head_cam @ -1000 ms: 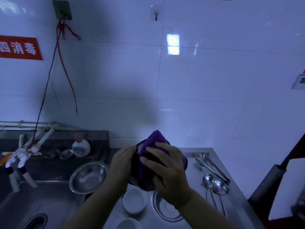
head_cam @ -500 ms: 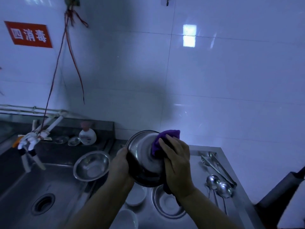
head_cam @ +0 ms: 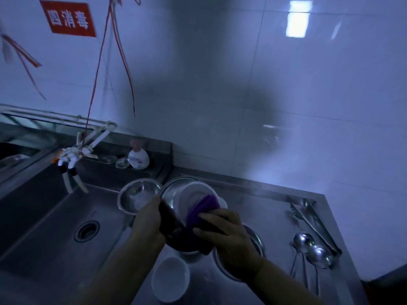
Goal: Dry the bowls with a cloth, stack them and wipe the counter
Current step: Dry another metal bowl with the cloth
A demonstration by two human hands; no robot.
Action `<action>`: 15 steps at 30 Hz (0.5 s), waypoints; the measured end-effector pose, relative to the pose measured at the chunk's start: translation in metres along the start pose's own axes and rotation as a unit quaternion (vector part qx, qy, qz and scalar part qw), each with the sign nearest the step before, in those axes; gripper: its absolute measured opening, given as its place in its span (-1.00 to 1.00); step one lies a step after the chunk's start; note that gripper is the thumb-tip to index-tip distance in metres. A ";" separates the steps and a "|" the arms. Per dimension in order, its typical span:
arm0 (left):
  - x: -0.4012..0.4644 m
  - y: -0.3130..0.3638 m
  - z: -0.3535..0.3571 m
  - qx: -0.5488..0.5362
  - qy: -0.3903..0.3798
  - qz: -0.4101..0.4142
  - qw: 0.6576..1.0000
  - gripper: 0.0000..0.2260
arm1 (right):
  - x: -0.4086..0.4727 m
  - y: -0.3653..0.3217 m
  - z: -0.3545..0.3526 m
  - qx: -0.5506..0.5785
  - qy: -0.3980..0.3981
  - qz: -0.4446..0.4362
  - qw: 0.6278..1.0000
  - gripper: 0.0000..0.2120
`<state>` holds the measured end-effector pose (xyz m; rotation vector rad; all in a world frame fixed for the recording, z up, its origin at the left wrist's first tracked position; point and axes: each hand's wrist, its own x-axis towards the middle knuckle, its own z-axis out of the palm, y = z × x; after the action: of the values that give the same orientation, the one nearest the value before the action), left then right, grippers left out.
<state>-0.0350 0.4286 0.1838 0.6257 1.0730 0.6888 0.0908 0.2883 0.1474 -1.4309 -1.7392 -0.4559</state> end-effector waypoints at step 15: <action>0.044 0.066 -0.059 0.290 -0.066 0.156 0.942 -0.93 | 0.033 0.018 0.050 -0.028 0.036 0.314 0.948 -0.64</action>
<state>-0.0883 0.5115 0.1873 1.3568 1.0626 0.5868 0.0895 0.3501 0.1394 -1.8772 -1.1264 -0.2056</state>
